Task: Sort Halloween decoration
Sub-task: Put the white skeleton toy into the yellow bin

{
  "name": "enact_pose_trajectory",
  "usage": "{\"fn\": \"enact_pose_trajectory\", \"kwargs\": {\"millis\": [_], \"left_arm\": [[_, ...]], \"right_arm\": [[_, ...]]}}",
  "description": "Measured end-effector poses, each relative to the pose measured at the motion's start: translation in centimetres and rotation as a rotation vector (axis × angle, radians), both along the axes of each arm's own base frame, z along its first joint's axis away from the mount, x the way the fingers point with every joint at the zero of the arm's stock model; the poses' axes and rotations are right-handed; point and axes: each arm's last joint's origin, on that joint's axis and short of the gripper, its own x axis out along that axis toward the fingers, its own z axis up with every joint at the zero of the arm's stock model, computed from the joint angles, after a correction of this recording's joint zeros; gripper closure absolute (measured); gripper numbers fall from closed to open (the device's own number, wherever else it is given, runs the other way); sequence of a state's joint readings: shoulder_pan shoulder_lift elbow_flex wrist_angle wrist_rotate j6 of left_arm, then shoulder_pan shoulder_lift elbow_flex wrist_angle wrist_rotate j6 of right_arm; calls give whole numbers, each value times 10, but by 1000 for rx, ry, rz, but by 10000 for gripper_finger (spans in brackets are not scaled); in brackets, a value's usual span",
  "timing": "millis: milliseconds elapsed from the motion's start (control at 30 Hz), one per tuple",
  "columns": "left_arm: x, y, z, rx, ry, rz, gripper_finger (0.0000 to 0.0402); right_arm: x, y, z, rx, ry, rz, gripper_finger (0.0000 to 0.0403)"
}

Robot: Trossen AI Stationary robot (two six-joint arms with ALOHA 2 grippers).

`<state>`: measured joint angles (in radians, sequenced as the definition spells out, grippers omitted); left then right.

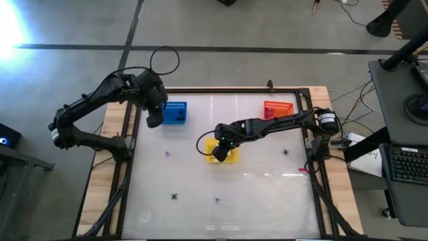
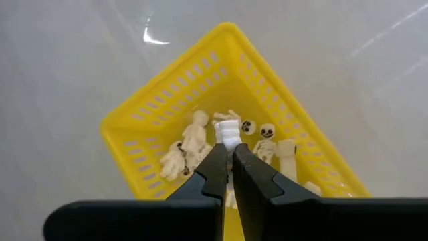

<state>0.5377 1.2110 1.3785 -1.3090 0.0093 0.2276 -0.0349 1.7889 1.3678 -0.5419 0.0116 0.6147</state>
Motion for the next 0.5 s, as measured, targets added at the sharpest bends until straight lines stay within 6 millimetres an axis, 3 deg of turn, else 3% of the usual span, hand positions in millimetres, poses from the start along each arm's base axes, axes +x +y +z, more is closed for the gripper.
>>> {"fn": "enact_pose_trajectory", "kwargs": {"millis": [500], "left_arm": [[1,0,0,5,-9,0,242]], "right_arm": [[0,0,0,-3,-1,-37,390]]}}
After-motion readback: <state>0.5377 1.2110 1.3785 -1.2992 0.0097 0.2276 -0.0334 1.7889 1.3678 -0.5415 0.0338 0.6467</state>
